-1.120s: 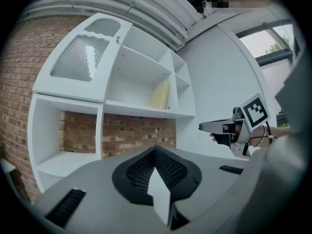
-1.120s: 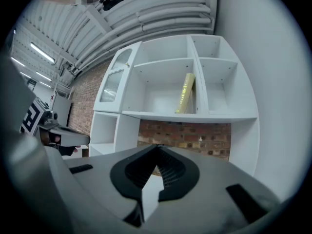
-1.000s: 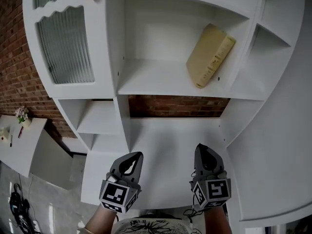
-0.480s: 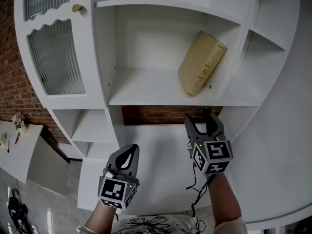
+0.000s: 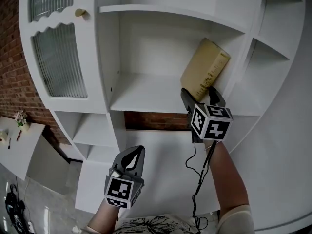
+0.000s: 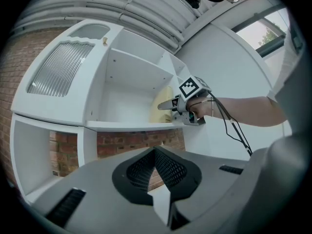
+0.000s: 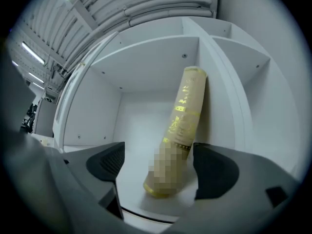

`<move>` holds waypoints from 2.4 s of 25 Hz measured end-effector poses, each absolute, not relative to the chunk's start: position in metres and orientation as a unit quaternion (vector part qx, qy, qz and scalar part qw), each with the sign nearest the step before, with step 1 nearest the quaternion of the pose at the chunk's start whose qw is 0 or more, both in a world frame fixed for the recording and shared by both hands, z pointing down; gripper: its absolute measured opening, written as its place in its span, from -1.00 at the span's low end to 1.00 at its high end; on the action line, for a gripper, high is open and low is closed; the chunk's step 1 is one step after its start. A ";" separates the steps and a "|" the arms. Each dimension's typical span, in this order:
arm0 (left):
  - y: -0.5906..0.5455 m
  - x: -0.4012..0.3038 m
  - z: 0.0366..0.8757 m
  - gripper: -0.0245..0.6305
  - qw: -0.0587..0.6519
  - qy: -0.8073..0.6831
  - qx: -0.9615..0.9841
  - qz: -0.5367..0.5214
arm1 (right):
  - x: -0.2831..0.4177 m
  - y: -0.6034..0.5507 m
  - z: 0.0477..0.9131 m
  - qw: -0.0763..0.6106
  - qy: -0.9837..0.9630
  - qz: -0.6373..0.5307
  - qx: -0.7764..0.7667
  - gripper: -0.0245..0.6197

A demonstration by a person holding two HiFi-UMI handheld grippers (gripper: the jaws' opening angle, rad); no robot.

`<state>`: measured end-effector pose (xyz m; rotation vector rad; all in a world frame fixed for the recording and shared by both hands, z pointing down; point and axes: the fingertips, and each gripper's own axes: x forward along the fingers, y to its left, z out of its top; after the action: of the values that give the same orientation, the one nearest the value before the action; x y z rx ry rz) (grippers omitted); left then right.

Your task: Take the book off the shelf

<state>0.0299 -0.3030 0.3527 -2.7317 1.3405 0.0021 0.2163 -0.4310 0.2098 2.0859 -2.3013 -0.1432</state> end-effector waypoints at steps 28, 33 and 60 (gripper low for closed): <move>-0.351 -0.007 0.364 -0.92 0.065 0.502 -0.862 -0.016 | 0.240 -0.511 0.182 0.023 -0.719 -0.008 0.695 -0.19; -0.338 -0.010 0.365 -0.92 0.075 0.507 -0.858 -0.026 | 0.243 -0.491 0.181 0.011 -0.709 -0.011 0.705 -0.20; -0.249 0.042 0.376 -0.92 0.057 0.466 -0.883 -0.030 | 0.214 -0.275 0.239 -0.001 -0.744 -0.072 0.665 -0.20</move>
<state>0.0417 -0.2488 0.3762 -2.6766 1.4125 -0.0912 0.2143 -0.2747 0.2388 2.0905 -2.3382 -0.2259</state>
